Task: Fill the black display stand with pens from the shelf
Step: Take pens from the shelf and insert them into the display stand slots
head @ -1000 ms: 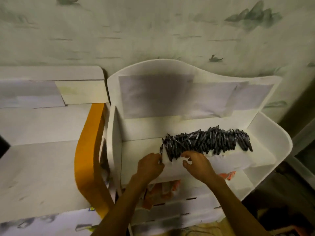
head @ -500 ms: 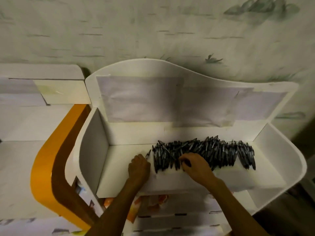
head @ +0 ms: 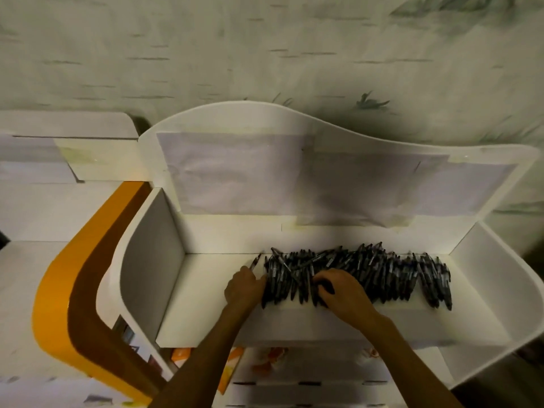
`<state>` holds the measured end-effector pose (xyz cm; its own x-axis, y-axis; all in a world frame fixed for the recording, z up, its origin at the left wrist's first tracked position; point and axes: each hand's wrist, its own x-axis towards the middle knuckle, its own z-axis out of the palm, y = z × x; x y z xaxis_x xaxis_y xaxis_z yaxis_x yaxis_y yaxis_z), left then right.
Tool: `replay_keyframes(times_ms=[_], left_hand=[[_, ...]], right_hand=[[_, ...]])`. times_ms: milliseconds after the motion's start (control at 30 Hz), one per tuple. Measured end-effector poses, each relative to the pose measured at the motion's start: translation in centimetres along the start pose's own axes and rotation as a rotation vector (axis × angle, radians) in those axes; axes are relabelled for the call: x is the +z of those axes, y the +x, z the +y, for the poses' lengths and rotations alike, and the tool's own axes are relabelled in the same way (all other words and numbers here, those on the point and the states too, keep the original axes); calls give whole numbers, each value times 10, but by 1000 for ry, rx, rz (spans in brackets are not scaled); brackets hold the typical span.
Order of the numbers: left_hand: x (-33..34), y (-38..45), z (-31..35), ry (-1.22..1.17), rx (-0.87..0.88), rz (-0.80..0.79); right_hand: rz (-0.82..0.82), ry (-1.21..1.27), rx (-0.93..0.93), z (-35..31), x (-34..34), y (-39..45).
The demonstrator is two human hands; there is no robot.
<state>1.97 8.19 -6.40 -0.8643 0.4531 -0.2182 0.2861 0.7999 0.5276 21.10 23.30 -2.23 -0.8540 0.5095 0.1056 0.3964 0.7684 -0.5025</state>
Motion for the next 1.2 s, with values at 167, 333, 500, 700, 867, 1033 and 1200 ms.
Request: replay_keyframes(times_ms=[167,333,500,700,867,1033,1200], left_hand=[[2,0,10,104,15,55],[-9,8,15,235,4,-66],[-9,4,10,171,-10,11],[-13,3,10,-121,-7,33],[-5,2,21,-9,-14,-1],[-7,2,20,130,-49,86],[-7,2,1,113,-93,140]], right_hand=[[1,18,-8,7,-4,-1],[-5,36,-19,12,-5,1],[-15,30,-28,16,-3,2],[-5,40,-50,15,-3,5],[-5,55,-57,12,0,4],[-12,43,-49,15,-1,1],[6,36,-54,17,-6,1]])
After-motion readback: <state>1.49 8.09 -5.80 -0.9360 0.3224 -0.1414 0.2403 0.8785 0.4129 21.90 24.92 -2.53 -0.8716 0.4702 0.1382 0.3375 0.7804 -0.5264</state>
